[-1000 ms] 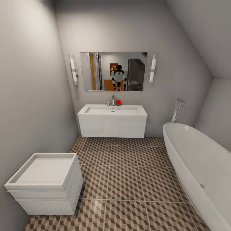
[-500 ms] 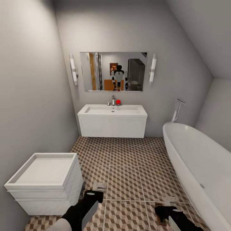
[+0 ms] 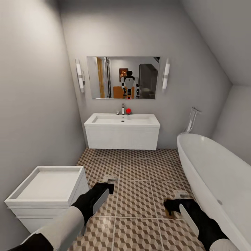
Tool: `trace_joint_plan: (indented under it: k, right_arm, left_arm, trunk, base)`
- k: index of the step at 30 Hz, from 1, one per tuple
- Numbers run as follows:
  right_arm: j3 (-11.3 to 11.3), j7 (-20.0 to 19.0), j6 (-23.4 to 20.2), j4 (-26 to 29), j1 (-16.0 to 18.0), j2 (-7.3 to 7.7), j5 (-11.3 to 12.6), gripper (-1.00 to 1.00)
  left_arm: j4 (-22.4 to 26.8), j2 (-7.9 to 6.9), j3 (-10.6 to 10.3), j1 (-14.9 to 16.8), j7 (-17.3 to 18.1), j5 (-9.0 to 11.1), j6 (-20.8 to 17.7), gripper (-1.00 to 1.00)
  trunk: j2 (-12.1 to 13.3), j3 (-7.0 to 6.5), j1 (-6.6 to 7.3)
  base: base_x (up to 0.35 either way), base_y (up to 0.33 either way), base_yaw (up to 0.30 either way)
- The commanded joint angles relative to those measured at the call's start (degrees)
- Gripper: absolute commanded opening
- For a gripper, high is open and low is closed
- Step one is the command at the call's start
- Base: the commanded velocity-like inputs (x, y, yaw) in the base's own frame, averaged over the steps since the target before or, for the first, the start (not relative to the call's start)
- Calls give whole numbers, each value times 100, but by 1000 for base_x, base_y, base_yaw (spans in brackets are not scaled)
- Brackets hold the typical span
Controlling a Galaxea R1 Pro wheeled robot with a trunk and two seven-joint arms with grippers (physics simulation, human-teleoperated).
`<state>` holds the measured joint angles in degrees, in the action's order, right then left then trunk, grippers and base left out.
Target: Take the four mousetraps from the cabinet in the bathroom and place them on the bathroom floor. Make sure all four end up on the same floor surface, and ensure that at least two of them are either under or directly next to the same bathroom sink.
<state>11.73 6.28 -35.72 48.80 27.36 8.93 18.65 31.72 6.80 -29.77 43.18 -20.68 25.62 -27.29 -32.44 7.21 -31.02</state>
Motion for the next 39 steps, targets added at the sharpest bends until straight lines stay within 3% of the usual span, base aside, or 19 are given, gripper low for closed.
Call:
trace_joint_plan:
  k: [1, 9, 22, 39]
  right_arm:
    - [28, 67, -194, 101, 47, -5, 79, -100]
    - [61, 67, -588, 249, 228, -53, 133, -100]
    - [50, 51, -939, 924, 245, -170, 140, -100]
    - [46, 62, -996, 932, 390, -172, 106, -100]
  left_arm:
    - [4, -4, -37, 109, -72, 132, -92, -100]
    - [8, -7, -38, 322, -294, 284, -481, -100]
    - [18, -3, -40, 352, -331, 310, -621, -100]
    - [25, 12, -44, 362, -331, 311, -652, -100]
  trunk:
    - [-10, 12, -3]
    - [-10, 12, -3]
    - [-10, 12, -3]
    - [-10, 12, -3]
  base:
    - [0, 0, 0]
    - [0, 0, 0]
    - [0, 0, 0]
    - [0, 0, 0]
